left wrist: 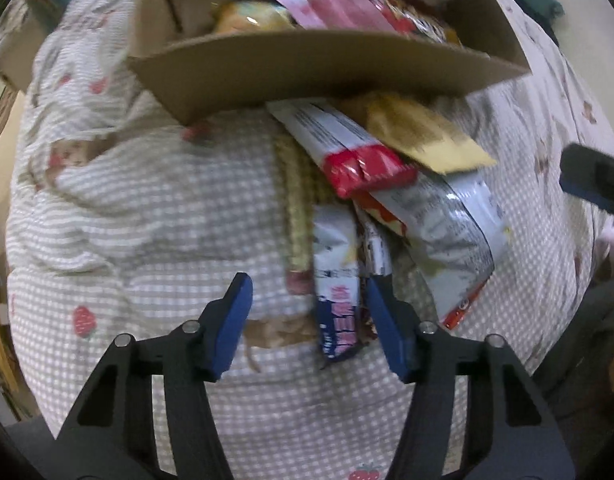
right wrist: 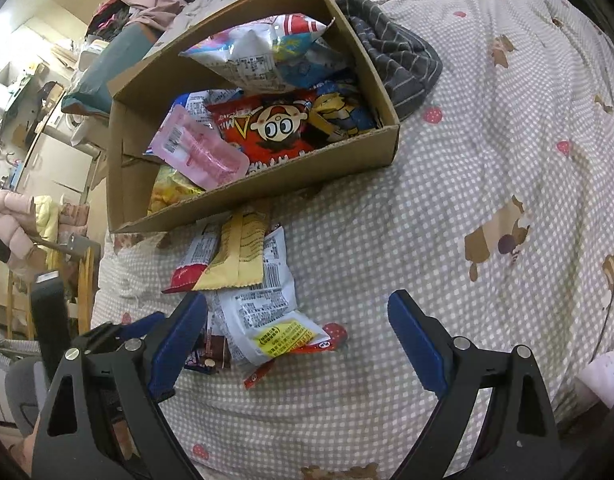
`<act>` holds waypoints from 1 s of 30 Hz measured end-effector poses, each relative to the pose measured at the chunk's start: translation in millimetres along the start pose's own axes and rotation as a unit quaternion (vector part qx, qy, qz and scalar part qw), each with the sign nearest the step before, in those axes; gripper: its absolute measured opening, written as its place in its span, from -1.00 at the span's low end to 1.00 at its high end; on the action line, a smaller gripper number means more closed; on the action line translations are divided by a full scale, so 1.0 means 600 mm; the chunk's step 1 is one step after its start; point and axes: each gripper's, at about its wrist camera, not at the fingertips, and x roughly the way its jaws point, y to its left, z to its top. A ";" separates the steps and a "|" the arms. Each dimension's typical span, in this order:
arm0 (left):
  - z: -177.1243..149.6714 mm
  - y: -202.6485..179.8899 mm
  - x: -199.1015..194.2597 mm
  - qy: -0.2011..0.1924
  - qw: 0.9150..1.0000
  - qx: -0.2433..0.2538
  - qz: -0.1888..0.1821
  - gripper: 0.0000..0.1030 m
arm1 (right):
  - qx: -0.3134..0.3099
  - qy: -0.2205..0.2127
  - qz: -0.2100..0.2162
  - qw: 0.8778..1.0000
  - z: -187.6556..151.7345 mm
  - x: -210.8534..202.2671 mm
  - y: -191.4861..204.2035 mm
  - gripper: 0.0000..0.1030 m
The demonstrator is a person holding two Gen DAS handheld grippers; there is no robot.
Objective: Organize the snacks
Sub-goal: 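Grasp the white snack bar with the left tool while the right tool grasps the white bag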
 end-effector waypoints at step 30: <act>-0.023 0.047 -0.085 -0.028 0.999 -0.041 -0.010 -0.72 | -0.136 0.098 -0.082 0.982 -0.037 0.142 0.101 0.83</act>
